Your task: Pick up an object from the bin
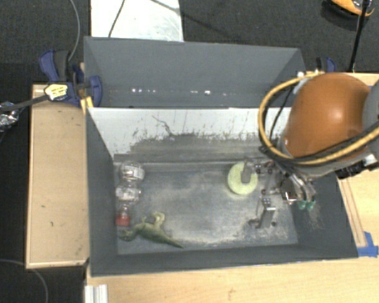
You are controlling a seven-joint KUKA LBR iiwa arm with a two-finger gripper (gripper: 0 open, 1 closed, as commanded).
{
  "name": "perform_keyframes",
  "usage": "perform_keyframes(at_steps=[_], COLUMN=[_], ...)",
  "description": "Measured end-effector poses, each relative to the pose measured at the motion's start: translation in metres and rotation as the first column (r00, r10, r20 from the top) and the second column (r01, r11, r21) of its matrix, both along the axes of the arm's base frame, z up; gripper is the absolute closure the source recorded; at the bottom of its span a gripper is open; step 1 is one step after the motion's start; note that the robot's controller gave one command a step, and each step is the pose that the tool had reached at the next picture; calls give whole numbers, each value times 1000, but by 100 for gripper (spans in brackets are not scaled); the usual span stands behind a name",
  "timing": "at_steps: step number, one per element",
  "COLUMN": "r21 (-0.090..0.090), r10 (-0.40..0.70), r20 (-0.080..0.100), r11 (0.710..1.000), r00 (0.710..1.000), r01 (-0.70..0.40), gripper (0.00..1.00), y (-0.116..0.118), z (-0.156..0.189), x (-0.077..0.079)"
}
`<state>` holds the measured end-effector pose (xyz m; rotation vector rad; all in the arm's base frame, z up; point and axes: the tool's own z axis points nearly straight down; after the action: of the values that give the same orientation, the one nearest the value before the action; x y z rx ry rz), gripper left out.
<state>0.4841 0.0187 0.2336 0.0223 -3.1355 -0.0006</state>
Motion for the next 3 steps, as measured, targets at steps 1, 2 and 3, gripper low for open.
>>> perform_keyframes(at_steps=[1, 2, 3], r21=[0, 1, 1], r10=[-1, -74, -220], r20=[9, 11, 8], r11=[1000, 997, 975], r00=[1000, 997, 975], r01=[1, 74, 220], gripper=[0, 0, 0], y=[0, -32, -51], z=[4, -46, -76], x=[1, 12, 24])
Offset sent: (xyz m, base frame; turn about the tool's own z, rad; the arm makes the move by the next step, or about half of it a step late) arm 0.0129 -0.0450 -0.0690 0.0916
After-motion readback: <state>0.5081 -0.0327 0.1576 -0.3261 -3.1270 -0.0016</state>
